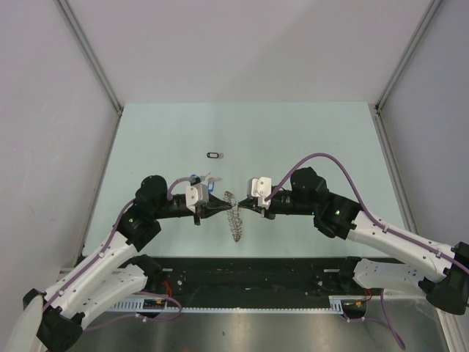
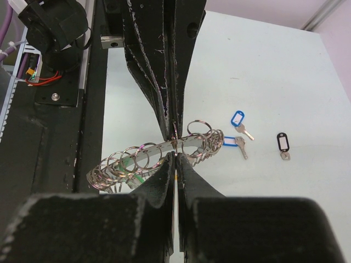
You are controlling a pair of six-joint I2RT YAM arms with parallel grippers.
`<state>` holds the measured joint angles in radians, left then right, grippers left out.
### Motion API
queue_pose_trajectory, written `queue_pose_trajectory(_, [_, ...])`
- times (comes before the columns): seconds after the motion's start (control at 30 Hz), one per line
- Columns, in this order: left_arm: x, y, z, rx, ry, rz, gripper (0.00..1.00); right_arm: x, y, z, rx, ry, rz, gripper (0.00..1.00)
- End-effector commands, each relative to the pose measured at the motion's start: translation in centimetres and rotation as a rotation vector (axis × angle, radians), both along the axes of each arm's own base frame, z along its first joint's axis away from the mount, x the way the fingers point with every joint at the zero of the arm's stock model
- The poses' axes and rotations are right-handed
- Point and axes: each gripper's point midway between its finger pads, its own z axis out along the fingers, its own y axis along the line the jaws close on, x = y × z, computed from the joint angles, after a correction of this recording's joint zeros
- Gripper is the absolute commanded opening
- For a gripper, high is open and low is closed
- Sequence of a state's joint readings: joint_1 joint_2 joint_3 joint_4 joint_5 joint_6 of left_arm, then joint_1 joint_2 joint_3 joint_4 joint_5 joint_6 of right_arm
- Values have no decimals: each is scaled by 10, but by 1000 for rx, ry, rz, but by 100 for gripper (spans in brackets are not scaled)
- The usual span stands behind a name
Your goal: Put the keys on the keyring
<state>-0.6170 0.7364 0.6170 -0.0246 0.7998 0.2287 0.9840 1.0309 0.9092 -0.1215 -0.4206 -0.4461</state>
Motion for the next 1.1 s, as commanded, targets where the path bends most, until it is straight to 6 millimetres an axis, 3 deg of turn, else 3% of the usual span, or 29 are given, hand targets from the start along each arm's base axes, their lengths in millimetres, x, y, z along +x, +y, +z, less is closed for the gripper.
queue_pose_trajectory(0.0, [-6, -3, 21, -52, -81, -44, 1, -1, 9, 23, 64, -27, 29, 0])
queue_pose_trajectory(0.8, [-9, -3, 20, -42, -87, -61, 0, -6, 15, 24, 83, 3, 68, 0])
queue_pose_trajectory(1.07, [-2, -2, 16, -11, -8, -16, 0, -3, 11, 28, 82, -28, 48, 0])
